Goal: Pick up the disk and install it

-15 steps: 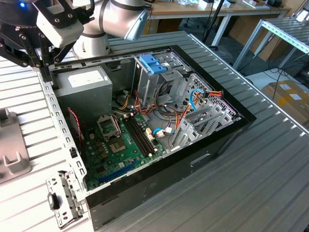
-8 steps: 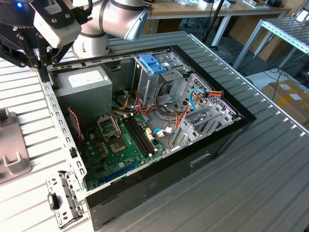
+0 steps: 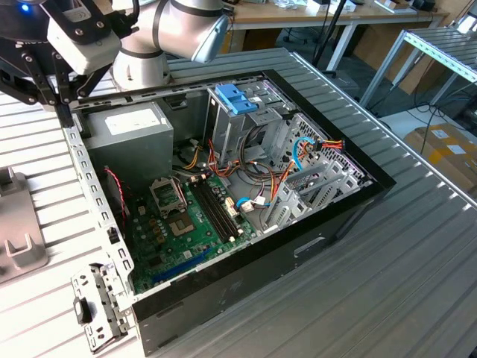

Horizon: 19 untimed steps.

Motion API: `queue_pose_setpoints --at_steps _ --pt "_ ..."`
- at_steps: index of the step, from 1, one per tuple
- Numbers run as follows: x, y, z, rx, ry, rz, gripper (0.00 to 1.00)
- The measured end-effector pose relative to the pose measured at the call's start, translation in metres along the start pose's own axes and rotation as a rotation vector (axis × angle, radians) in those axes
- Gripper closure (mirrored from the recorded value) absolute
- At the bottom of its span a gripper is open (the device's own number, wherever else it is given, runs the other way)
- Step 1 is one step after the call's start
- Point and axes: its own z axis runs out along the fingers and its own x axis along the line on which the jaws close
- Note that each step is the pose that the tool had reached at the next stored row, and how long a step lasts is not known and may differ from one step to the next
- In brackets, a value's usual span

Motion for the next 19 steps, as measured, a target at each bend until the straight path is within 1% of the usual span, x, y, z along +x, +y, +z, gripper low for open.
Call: queue_pose_setpoints --at_steps 19 --pt "0.0071 -0.0005 -0.0002 0.0000 0.0000 0.000 0.89"
